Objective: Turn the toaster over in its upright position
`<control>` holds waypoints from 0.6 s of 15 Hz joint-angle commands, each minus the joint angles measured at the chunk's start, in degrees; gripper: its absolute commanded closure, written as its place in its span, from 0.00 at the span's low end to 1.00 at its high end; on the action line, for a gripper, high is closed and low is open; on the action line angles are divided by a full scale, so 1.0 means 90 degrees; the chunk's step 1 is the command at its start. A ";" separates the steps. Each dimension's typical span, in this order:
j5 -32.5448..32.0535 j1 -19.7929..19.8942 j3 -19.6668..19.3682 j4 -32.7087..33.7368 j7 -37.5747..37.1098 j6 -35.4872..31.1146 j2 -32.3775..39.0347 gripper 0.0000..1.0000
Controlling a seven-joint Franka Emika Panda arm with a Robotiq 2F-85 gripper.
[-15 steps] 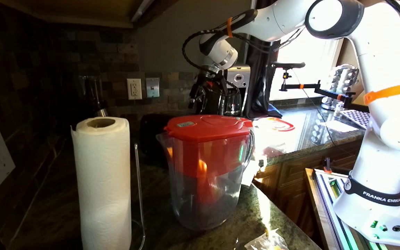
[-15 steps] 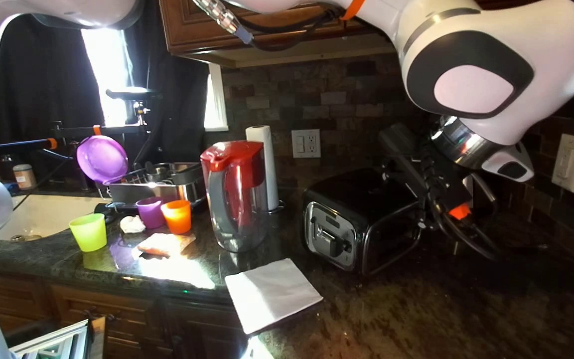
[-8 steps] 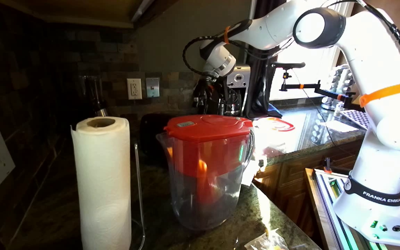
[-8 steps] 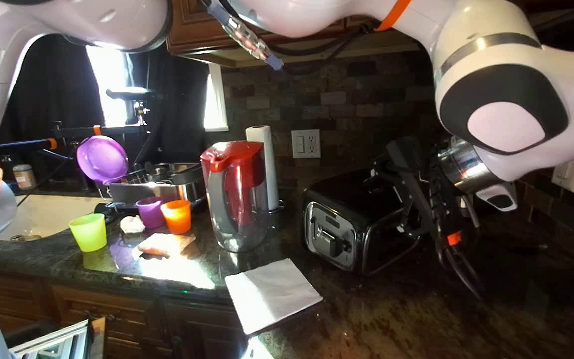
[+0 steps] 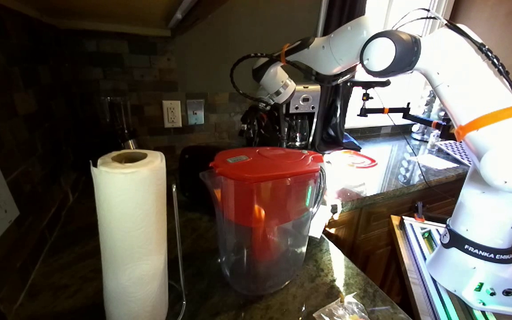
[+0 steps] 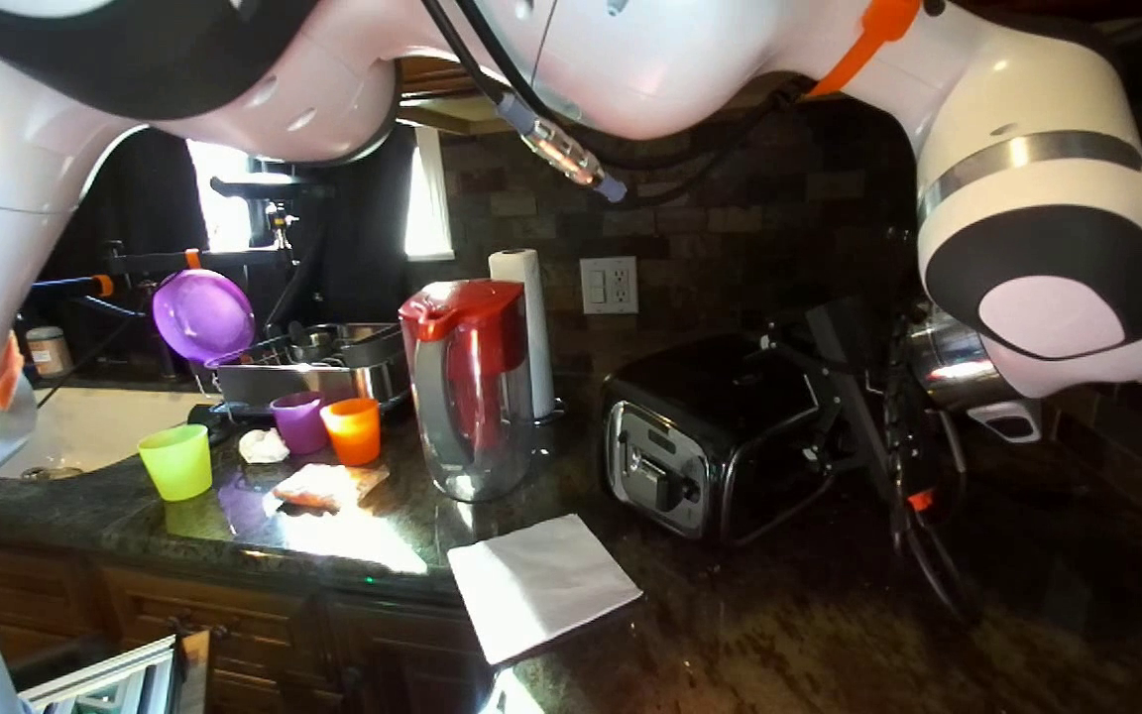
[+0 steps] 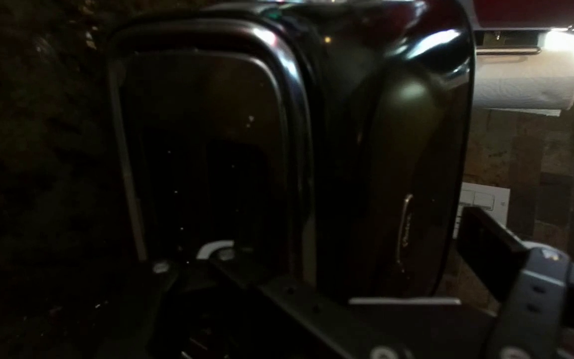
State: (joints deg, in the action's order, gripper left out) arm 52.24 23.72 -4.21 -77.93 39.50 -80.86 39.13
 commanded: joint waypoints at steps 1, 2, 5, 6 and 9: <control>0.0221 0.0112 0.0133 0.0553 -0.0075 0.0358 0.0484 0.00; 0.0243 0.0119 0.0154 0.0623 -0.0117 0.0433 0.0560 0.00; 0.0290 0.0125 0.0193 0.0802 -0.0201 0.0669 0.0769 0.00; 0.0332 0.0140 0.0216 0.0874 -0.0256 0.0761 0.0840 0.00; 0.0485 0.0178 0.0248 0.1028 -0.0374 0.0955 0.0988 0.26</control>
State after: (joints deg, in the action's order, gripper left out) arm 54.60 23.92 -3.02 -72.40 38.37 -75.49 45.13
